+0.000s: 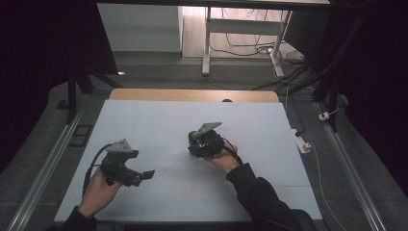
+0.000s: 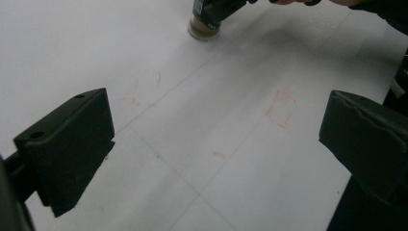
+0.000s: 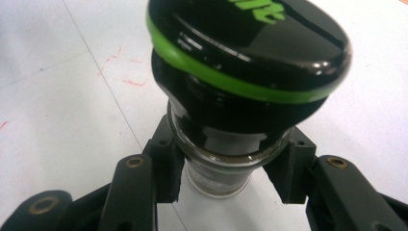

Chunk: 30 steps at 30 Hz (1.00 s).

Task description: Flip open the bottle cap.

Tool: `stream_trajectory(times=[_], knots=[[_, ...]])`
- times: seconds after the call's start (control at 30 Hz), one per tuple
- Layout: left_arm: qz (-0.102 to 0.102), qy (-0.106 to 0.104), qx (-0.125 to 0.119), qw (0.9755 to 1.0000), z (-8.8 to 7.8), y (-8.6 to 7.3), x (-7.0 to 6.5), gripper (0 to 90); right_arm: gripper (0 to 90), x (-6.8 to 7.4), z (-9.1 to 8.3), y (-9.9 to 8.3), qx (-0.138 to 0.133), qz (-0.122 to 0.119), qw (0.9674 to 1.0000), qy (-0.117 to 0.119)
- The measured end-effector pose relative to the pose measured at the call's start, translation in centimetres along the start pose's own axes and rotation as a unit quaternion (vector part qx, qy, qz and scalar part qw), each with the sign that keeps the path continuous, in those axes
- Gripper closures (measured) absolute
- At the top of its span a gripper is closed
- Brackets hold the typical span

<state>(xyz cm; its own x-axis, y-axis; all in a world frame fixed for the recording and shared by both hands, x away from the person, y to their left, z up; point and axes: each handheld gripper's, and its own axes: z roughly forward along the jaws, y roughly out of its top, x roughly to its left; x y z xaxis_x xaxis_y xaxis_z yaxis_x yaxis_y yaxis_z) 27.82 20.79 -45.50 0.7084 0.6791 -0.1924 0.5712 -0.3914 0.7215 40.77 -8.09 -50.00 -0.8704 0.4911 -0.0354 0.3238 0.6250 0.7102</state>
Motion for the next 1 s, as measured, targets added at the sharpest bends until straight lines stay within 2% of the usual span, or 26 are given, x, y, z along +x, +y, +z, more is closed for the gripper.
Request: stream_trajectory(times=[0.17,0.4,0.57,0.83,1.0], knots=[[0.014,-0.009,-0.004,0.9999,1.2,1.5,-0.1,0.0,52.5,0.0,0.0,0.0,0.0,-0.001,1.0,0.0],[0.036,-0.006,-0.009,0.9993,3.1,3.2,0.0,0.0,52.5,0.0,0.0,0.0,-0.001,-0.002,1.0,0.001],[0.038,-0.027,-0.02,0.9987,4.3,4.2,0.4,0.0,52.5,0.0,0.0,0.0,-0.001,-0.002,1.0,0.001],[0.056,-0.03,-0.015,0.9978,6.4,5.8,0.6,0.5,52.5,0.0,0.0,0.0,-0.001,-0.002,1.0,0.001],[0.065,-0.031,-0.017,0.9973,7.5,6.5,0.7,5.6,52.5,0.0,0.0,0.0,-0.002,-0.002,1.0,0.001]])
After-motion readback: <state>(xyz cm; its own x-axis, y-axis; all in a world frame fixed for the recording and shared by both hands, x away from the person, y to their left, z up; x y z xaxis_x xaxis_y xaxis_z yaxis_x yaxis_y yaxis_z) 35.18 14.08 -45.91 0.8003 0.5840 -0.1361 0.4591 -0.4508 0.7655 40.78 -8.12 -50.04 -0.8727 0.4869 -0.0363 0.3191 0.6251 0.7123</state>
